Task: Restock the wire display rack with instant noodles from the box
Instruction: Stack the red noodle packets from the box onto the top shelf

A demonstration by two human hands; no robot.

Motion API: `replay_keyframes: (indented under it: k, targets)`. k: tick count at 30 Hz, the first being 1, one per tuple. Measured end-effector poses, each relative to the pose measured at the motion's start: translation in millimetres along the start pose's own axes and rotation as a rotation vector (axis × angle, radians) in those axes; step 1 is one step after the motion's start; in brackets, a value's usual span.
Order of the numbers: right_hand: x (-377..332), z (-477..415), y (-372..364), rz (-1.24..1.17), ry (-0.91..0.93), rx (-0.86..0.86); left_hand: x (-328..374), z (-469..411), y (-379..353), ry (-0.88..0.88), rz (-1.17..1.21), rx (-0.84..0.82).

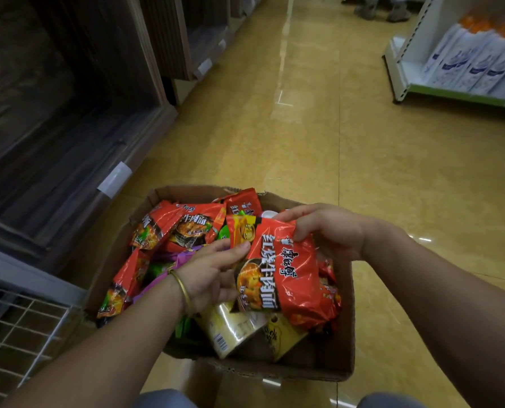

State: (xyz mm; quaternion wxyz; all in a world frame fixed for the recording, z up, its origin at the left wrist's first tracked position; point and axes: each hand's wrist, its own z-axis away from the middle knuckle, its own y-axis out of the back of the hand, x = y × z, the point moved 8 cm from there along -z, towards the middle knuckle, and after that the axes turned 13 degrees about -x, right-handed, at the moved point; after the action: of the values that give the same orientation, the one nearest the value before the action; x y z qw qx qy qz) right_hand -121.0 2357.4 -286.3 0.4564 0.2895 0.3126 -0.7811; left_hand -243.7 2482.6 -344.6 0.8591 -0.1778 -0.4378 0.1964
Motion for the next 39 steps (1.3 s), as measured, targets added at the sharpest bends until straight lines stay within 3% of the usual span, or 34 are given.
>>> replay_keyframes:
  k: [5,11,17,25,32,36,39]
  targets:
    - [12.4,-5.8,5.3,-0.242,0.159,0.116,1.5,7.5,6.9,-0.032,-0.033,0.006]
    - [40.9,-11.2,-2.9,0.037,-0.043,0.116,6.6,10.4,12.5,-0.182,0.166,0.068]
    - [40.2,-24.3,-16.6,-0.416,0.239,0.138,12.1,7.1,2.8,-0.286,0.354,0.076]
    - [35.1,-22.3,-18.8,-0.362,0.240,0.130,15.4,20.5,17.1,-0.242,0.270,0.058]
    - [33.6,-18.3,-16.6,-0.276,0.210,-0.022,8.6,34.5,22.2,-0.056,0.236,-0.204]
    - [33.5,-20.1,-23.1,-0.182,0.209,0.008,9.9,30.6,25.3,-0.020,-0.037,0.037]
    - [32.3,-18.0,-15.0,-0.212,0.263,0.181,11.6,26.2,29.8,-0.100,0.024,0.161]
